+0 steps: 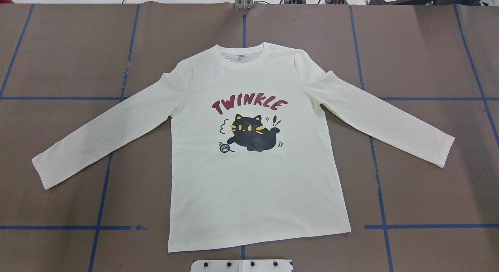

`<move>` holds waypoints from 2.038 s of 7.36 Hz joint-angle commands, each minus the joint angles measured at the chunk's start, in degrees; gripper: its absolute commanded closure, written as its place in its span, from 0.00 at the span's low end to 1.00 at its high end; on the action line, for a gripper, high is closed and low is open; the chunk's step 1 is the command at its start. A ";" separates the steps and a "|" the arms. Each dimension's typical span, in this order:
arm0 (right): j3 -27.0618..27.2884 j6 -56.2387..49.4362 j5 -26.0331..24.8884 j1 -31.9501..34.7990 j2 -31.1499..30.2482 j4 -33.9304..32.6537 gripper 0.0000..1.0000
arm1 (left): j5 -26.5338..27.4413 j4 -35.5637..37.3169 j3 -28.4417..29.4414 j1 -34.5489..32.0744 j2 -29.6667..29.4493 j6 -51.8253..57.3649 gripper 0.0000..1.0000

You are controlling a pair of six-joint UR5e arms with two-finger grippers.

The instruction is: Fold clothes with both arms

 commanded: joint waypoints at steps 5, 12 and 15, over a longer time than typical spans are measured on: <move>0.78 0.09 0.31 -0.09 0.87 0.09 0.00 | 0.28 -2.27 -1.40 0.11 -0.37 0.07 0.00; 0.87 7.59 0.05 -3.52 8.93 0.53 0.00 | 1.33 -20.81 -0.87 -0.15 -0.10 -2.89 0.00; 0.26 23.02 0.48 -3.43 11.00 10.50 0.00 | 1.42 -34.26 1.66 -0.16 -5.72 -3.79 0.00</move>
